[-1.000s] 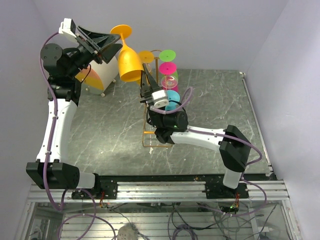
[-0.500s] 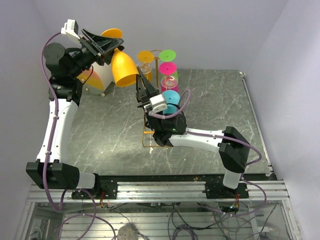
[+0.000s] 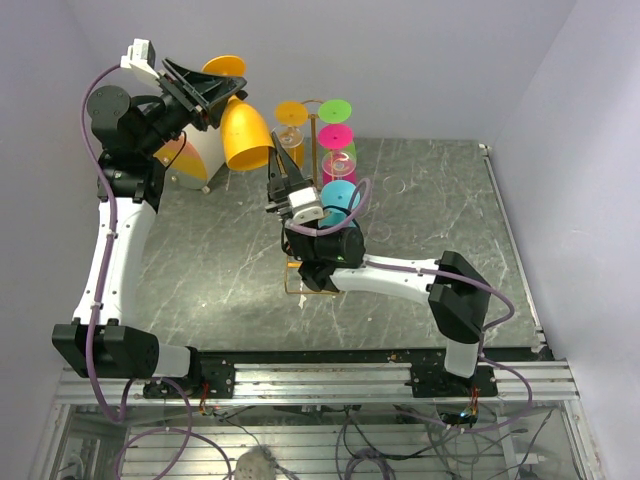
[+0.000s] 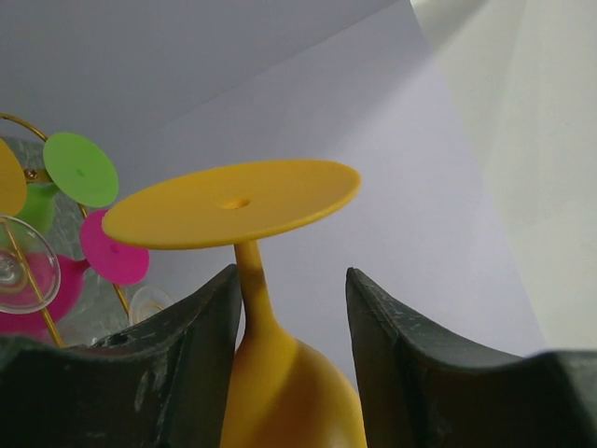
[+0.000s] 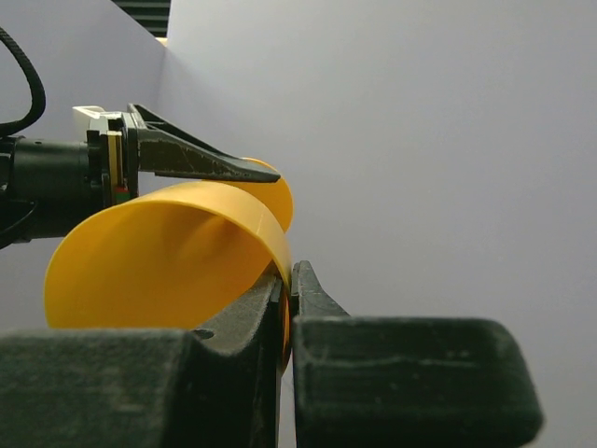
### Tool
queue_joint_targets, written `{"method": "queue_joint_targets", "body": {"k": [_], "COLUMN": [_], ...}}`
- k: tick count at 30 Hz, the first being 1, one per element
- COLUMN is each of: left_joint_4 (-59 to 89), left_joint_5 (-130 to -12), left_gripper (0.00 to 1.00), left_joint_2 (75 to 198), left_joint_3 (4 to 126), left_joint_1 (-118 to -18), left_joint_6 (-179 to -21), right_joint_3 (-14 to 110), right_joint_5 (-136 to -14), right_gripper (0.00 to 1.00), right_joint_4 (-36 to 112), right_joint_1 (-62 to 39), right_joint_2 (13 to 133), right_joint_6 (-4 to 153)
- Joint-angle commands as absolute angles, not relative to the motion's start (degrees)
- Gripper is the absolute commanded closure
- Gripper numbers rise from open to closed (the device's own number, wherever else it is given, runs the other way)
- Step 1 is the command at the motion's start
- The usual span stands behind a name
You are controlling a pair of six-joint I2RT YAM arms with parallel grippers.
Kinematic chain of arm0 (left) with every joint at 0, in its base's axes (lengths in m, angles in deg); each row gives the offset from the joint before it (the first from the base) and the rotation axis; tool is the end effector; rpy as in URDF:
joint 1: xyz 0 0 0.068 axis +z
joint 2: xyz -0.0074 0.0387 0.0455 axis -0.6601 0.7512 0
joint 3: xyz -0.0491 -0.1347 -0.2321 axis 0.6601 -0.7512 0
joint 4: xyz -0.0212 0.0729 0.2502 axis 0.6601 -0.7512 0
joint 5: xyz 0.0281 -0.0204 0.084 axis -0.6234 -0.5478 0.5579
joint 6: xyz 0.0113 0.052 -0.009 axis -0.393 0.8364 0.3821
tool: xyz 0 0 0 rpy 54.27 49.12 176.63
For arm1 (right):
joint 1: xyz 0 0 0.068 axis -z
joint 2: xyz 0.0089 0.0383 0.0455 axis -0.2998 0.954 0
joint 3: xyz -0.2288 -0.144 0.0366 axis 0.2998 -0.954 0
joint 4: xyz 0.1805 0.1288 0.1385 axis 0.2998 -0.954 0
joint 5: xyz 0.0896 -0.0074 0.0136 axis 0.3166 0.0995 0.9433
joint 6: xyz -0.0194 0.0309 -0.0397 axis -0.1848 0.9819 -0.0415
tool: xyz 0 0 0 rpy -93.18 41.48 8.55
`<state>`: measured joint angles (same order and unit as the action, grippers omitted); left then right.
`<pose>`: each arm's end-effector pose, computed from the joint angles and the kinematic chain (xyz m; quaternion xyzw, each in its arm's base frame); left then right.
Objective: Place the wine glass upside down on the wine glass rack
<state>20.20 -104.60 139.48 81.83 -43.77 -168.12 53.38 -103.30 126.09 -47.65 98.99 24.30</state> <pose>0.2873 -0.0362 0.5104 -0.1148 0.6067 -0.6576 0.4315 0.1778 0.3533 0.4062 -0.0987 0.2833 0.1356 0.9443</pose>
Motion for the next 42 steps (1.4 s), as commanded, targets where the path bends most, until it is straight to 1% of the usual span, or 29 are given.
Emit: {"method": "queue_joint_targets", "body": {"k": [1,3,5,8,9,16,19,20,22,23,24,25,27,30,32,33,36,39,41,42], "left_joint_4": [19.85,19.47,21.59,23.28,23.62,31.97,31.17,29.79,25.61,22.36,19.11,14.02,-0.18,-15.82,-23.56,-26.59,-31.63,-31.49,-28.19,-23.61], "left_joint_5": [-104.91,-104.75,-105.13,-105.38,-105.39,-106.48,-107.37,-107.85,-109.25,-110.13,-111.19,-112.08,-112.31,-111.24,-110.08,-109.72,-107.45,-111.18,-113.45,-113.55], "left_gripper": [0.45,0.52,0.65,0.88,0.92,0.93,0.93,0.93,0.93,0.93,0.93,0.93,0.93,0.93,0.93,0.93,0.93,0.93,0.93,0.93], "left_joint_2": [138.54,138.46,138.22,138.19,138.19,138.52,139.31,139.76,140.53,141.12,141.38,141.74,142.25,142.62,142.44,142.27,141.24,139.06,137.37,136.18], "left_joint_3": [81.98,81.53,80.58,79.97,79.84,79.54,81.66,82.68,85.38,87.26,88.98,91.29,95.76,101.25,103.63,104.25,103.36,96.06,89.18,85.16], "left_joint_1": [-44.03,-44.08,-44.05,-44.03,-44.08,-43.42,-43.10,-43.02,-42.54,-42.24,-42.17,-42.19,-42.19,-42.19,-42.18,-42.19,-42.19,-42.18,-42.19,-42.19], "left_joint_6": [-167.43,-167.16,-167.78,-168.20,-168.24,-169.75,-166.48,-164.03,-159.43,-154.05,-149.30,-143.00,-129.75,-110.70,-99.76,-94.46,-82.27,-66.99,-61.14,-62.53], "right_joint_3": [55.59,55.95,56.25,56.27,56.14,51.94,48.86,47.82,45.37,44.16,42.74,41.48,38.89,36.36,35.26,34.50,32.87,35.13,42.88,48.29], "right_joint_5": [-105.17,-105.49,-105.70,-105.51,-105.30,-101.94,-100.19,-99.27,-97.95,-97.73,-97.67,-97.77,-98.64,-100.48,-103.43,-105.92,-112.01,-123.28,-133.63,-136.75], "right_gripper": [1.00,1.00,1.00,1.00,1.00,1.00,0.99,0.91,0.71,0.55,0.45,0.39,0.30,0.16,0.03,0.01,0.00,0.00,0.00,0.00], "right_joint_4": [132.82,133.03,133.22,133.10,132.99,131.03,129.29,128.25,125.55,124.18,122.96,121.82,120.17,112.54,107.52,105.90,103.67,96.84,79.74,65.95], "right_joint_1": [-47.70,-47.71,-47.69,-47.77,-47.75,-48.09,-48.49,-48.69,-49.35,-49.76,-50.17,-50.80,-51.89,-54.12,-56.00,-57.14,-59.33,-62.34,-62.69,-61.67], "right_joint_2": [100.21,100.53,100.64,100.65,100.59,98.30,96.46,95.65,93.62,91.94,90.46,88.80,85.27,78.68,74.62,72.87,67.51,63.28,62.18,62.25], "right_joint_6": [22.29,22.12,22.03,21.93,22.04,23.84,23.85,23.46,21.86,20.70,19.68,18.66,16.88,13.48,10.79,9.42,6.96,8.83,18.82,27.38]}}
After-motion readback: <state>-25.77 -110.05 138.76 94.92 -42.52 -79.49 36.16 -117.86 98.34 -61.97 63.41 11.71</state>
